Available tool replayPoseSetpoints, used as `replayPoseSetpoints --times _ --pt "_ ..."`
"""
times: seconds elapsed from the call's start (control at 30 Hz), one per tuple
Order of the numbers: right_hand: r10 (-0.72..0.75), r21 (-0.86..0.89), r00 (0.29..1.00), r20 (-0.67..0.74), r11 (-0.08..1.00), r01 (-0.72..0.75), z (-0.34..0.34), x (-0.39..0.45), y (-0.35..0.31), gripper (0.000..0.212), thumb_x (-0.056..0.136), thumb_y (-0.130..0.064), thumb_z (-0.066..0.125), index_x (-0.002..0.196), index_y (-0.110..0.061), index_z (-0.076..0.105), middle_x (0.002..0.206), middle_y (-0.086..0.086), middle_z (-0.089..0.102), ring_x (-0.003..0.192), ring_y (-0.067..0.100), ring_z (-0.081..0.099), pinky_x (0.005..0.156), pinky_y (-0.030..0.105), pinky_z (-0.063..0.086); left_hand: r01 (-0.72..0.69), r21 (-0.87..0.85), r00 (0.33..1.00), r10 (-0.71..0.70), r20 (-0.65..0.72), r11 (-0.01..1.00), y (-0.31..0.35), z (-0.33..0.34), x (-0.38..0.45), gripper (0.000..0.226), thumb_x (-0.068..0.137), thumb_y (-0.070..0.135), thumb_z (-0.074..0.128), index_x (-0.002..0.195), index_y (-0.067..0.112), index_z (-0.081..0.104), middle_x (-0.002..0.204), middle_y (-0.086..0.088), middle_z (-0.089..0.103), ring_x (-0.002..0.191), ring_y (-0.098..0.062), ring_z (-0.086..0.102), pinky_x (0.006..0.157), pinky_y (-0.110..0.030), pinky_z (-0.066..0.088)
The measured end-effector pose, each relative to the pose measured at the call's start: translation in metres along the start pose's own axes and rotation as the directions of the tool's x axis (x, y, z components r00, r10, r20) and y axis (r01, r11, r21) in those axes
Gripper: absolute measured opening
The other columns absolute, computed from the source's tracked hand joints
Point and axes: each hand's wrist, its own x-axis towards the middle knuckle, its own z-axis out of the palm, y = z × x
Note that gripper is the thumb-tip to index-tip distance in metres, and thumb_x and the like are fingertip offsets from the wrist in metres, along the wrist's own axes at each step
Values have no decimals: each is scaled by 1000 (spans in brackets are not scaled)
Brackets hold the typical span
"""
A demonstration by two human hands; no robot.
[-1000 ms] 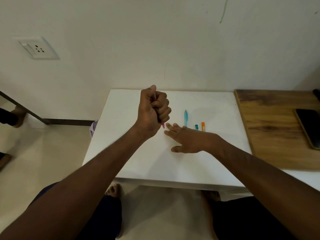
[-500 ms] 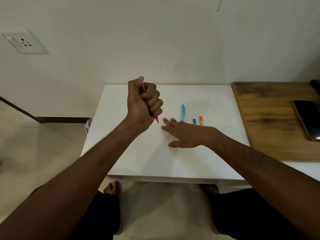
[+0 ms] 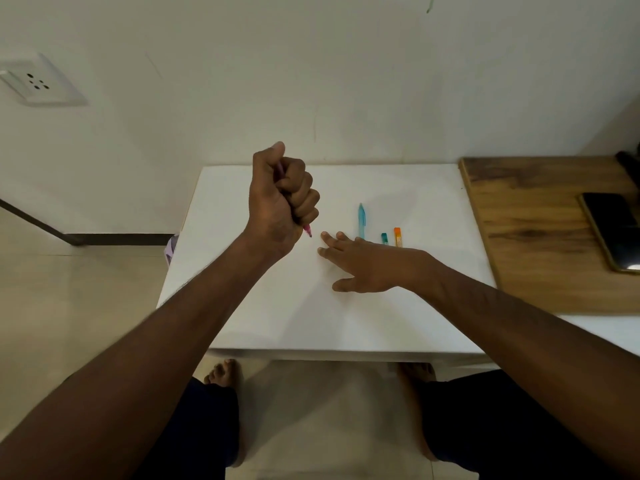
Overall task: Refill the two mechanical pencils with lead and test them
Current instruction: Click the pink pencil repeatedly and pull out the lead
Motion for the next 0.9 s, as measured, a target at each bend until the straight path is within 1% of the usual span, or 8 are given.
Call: replayPoseSetpoints --times 0.13,0.27,0.37,0.47,0.6,0.7,0.83,0.9 --pt "4 1 1000 -6 1000 -4 1 1 0 82 108 -44 53 169 -17 6 176 5 -13 163 27 -5 129 46 11 7 -30 1000 -7 -3 1000 0 1 0 61 108 55 24 55 25 16 50 5 9 46 -13 3 45 -19 10" --pt "1 1 1000 -8 1000 -1 1 2 0 82 108 -44 53 168 -17 6 176 5 -12 163 28 -5 129 46 11 -1 10 1000 1 -7 1000 0 3 1 56 108 44 24 55 25 16 50 6 9 46 -13 4 44 -17 13" --pt "3 1 1000 -13 1000 -3 2 3 1 82 107 -44 54 168 -17 7 176 5 -12 163 28 -4 129 46 12 3 -22 1000 -3 -3 1000 0 4 0 60 108 53 22 55 25 16 50 5 8 46 -13 3 45 -20 9" --pt "4 0 1000 -16 1000 -4 4 4 2 82 107 -44 55 168 -17 7 176 5 -12 163 28 -4 129 46 13 -5 15 1000 5 -15 1000 0 5 0 57 109 44 23 55 25 16 51 6 8 47 -13 3 45 -19 10" --pt "8 -9 1000 -22 1000 -8 5 6 3 83 107 -46 55 168 -18 7 177 5 -12 163 28 -3 129 47 14 -6 -8 1000 6 -12 1000 1 5 0 59 108 49 21 55 24 16 51 5 8 46 -13 3 46 -19 9" --pt "11 -11 1000 -26 1000 -12 6 7 3 84 106 -46 55 168 -18 7 177 5 -12 163 28 -3 129 47 14 -8 31 1000 9 -14 999 0 6 0 55 108 42 23 56 25 16 51 6 8 47 -13 3 44 -16 13" --pt "16 -8 1000 -20 1000 -16 5 8 2 84 106 -46 56 168 -18 7 177 5 -12 163 28 -4 129 47 13 14 -59 1000 -13 27 998 1 5 0 61 107 57 20 56 24 16 51 6 8 46 -13 3 47 -21 6" --pt "12 -4 1000 -18 1000 -12 4 7 3 83 107 -45 55 168 -18 7 177 4 -11 163 28 -3 129 47 14 25 -92 999 -21 38 995 3 4 1 60 106 57 18 56 24 17 51 6 8 46 -13 2 49 -21 4"
